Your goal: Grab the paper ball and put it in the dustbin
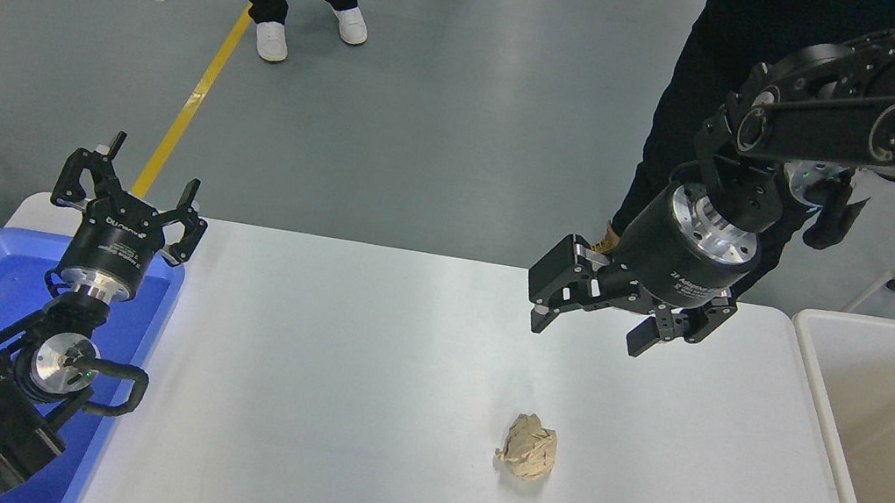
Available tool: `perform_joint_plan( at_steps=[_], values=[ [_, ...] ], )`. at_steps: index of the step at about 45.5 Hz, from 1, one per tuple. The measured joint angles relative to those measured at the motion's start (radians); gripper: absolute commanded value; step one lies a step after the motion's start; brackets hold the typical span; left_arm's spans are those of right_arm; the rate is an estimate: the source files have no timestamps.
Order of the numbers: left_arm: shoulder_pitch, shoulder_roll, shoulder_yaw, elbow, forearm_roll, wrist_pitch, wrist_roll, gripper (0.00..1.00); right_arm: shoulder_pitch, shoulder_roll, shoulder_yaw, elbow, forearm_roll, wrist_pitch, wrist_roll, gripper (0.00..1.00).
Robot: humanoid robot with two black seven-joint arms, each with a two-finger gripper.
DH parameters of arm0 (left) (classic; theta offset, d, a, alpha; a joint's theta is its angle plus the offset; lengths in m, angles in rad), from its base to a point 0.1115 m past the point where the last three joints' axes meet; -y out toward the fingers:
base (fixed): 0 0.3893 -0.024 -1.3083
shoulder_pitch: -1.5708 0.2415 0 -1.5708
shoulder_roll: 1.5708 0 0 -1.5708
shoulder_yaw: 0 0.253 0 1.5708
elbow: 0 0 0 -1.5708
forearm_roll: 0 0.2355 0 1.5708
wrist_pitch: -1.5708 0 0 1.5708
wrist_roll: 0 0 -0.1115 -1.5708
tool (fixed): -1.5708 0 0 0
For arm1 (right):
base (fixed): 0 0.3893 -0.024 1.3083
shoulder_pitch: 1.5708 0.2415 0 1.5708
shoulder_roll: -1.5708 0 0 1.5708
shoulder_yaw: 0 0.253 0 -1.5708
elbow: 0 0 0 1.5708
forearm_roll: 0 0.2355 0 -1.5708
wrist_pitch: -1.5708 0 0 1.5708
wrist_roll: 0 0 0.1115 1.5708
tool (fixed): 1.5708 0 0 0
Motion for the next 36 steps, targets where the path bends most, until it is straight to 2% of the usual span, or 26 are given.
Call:
perform_joint_plan(
  at_steps=[36],
  values=[
    [0.0,0.001,0.0,0.0,0.0,0.0,0.0,0.98,-0.005,0.007,0.001,-0.003,0.0,0.0,0.0,1.0]
  ],
)
